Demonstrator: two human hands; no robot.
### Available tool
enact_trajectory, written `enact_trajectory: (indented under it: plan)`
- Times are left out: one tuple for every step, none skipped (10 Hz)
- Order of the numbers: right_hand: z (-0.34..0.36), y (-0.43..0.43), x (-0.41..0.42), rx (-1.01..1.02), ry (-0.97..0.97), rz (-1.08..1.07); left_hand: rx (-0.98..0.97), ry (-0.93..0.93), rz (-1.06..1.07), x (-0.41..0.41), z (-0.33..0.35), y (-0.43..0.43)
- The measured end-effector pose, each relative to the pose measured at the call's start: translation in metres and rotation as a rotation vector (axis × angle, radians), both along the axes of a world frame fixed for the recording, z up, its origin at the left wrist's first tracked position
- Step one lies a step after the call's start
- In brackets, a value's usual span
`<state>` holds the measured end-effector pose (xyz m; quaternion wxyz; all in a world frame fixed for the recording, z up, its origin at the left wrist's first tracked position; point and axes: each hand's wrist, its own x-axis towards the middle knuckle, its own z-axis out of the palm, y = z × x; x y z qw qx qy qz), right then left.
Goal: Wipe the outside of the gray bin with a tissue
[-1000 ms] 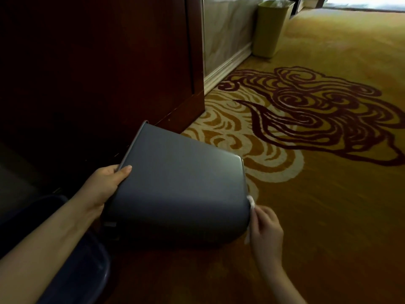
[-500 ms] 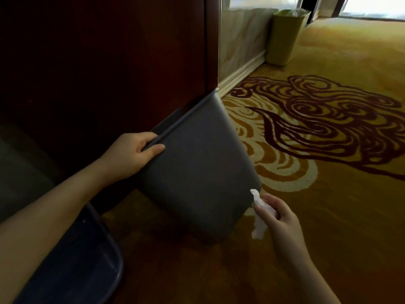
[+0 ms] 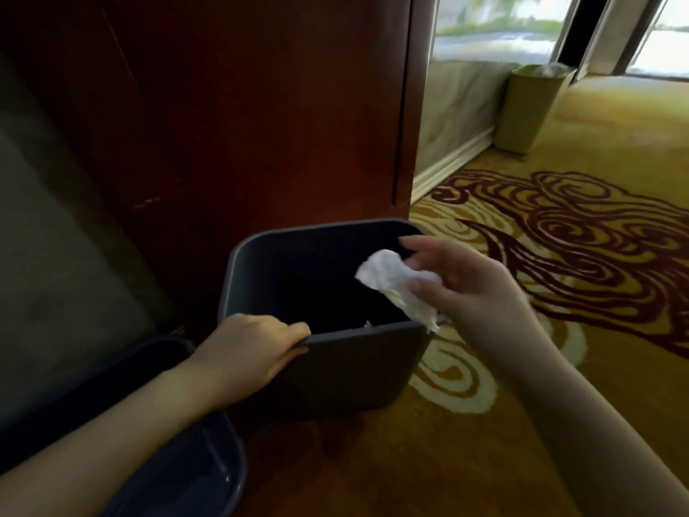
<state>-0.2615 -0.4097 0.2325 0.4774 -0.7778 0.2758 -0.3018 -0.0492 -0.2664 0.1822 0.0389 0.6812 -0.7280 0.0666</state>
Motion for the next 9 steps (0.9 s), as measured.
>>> enact_trajectory:
  plan:
    - [-0.002,-0.018,0.057,-0.182,0.157,0.058,0.174,0.079,0.168,-0.007,0.006,-0.002]
    - [-0.021,-0.031,0.092,-0.253,0.299,0.16,0.153,0.507,0.408,0.002,0.015,-0.023]
    - [-0.035,-0.039,0.109,-0.305,0.361,0.235,-0.003,0.801,0.509,0.02,0.016,-0.058]
    - [-0.045,-0.05,0.119,-0.31,0.391,0.222,-0.031,0.768,0.514,0.034,0.006,-0.087]
    - [-0.055,-0.061,0.127,-0.308,0.465,0.205,0.016,0.76,0.553,0.039,-0.011,-0.102]
    - [-0.065,-0.064,0.135,-0.271,0.627,0.218,0.064,0.696,0.608,0.034,-0.023,-0.109]
    - [-0.074,-0.059,0.14,-0.184,0.805,0.223,0.166,0.676,0.682,0.027,-0.031,-0.105]
    - [-0.083,-0.055,0.139,-0.08,0.908,0.204,0.416,0.742,0.763,0.022,-0.036,-0.099]
    - [-0.079,-0.054,0.134,-0.023,0.948,0.176,0.643,0.683,0.785,0.021,-0.028,-0.097]
